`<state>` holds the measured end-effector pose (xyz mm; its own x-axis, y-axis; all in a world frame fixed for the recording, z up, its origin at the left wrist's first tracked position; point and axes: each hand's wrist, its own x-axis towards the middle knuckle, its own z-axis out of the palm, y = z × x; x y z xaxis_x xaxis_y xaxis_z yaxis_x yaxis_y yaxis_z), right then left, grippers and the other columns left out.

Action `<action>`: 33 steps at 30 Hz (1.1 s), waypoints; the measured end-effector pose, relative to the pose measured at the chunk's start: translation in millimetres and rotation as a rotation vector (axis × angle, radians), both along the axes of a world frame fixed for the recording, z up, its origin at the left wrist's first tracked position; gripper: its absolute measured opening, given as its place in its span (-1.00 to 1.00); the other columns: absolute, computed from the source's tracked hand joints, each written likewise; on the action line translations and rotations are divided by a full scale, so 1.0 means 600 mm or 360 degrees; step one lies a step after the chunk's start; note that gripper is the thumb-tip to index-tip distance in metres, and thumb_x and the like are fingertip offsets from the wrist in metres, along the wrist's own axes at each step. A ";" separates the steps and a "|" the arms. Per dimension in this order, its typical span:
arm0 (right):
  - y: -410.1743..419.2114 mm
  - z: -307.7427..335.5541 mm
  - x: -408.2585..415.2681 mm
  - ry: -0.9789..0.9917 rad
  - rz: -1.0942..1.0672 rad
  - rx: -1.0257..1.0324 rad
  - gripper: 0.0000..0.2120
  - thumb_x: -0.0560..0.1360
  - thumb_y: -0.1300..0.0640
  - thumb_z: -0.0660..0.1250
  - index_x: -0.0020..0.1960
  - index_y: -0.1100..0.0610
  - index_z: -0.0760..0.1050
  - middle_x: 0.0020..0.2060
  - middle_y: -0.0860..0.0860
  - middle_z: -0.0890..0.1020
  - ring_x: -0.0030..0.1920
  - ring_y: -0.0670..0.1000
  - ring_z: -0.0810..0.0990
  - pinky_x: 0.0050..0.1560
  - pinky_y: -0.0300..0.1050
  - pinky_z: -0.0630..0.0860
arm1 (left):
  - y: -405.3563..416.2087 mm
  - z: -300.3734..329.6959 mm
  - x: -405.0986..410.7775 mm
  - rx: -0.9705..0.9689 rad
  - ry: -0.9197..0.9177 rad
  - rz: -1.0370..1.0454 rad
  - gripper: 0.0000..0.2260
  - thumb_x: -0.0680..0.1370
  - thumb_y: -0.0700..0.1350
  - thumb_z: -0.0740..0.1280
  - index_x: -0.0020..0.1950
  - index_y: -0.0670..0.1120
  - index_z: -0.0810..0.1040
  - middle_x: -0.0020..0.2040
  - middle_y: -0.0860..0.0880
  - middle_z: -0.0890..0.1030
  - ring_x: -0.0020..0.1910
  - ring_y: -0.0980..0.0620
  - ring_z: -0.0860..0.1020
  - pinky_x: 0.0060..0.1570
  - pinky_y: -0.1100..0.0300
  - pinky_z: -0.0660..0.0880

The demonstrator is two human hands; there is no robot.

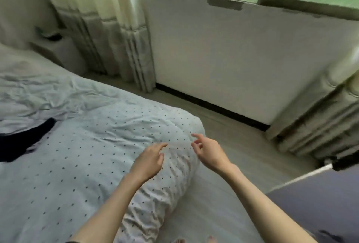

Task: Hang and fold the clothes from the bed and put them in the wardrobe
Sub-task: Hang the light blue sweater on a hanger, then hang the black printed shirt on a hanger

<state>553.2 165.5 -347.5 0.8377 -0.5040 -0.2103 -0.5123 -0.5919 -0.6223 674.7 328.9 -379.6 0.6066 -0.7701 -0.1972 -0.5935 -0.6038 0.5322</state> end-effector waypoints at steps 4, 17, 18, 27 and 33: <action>0.065 -0.017 0.145 0.0032 0.0375 -0.0024 -0.63 0.60 0.04 0.15 0.40 0.05 0.34 0.16 0.01 0.59 0.15 0.01 0.55 0.14 -0.10 0.46 | 0.101 -0.021 0.087 0.0082 0.0063 0.0334 -0.64 0.64 -0.14 0.09 0.44 -0.01 0.31 0.39 0.00 0.37 0.37 0.02 0.31 0.29 0.17 0.28; 0.191 -0.120 0.604 0.0203 0.1268 -0.0075 -0.58 0.62 0.04 0.12 0.46 0.11 0.26 0.39 0.09 0.41 0.37 0.08 0.37 0.33 -0.09 0.30 | 0.254 -0.066 0.374 0.0238 -0.0012 0.1099 -0.62 0.64 -0.13 0.08 0.47 -0.07 0.25 0.45 0.03 0.27 0.44 0.09 0.19 0.36 0.23 0.15; 0.209 -0.129 0.637 0.0209 0.1314 -0.0087 -0.58 0.63 0.05 0.11 0.46 0.11 0.25 0.40 0.08 0.38 0.39 0.08 0.34 0.34 -0.09 0.28 | 0.268 -0.067 0.395 0.0247 -0.0040 0.1152 -0.62 0.64 -0.14 0.07 0.47 -0.07 0.25 0.45 0.02 0.26 0.45 0.08 0.18 0.36 0.23 0.13; 0.343 -0.276 0.779 0.0325 0.1588 -0.0374 -0.42 0.62 -0.10 0.04 0.54 -0.07 -0.15 0.54 0.01 -0.20 0.52 0.10 -0.22 0.47 0.23 -0.16 | 0.412 -0.167 0.531 0.0656 -0.0011 0.1380 -0.49 0.59 -0.26 0.12 0.52 -0.08 0.07 0.54 -0.11 -0.02 0.50 -0.06 0.01 0.37 0.09 0.18; 0.338 -0.354 0.800 0.0595 0.1555 -0.0686 -0.37 0.56 -0.22 0.08 0.50 -0.11 -0.14 0.52 0.00 -0.20 0.51 0.12 -0.22 0.34 0.45 -0.18 | 0.474 -0.233 0.633 0.0813 -0.0040 0.1398 -0.38 0.55 -0.33 0.15 0.55 -0.04 0.00 0.56 -0.08 -0.03 0.52 -0.11 -0.01 0.40 0.02 0.19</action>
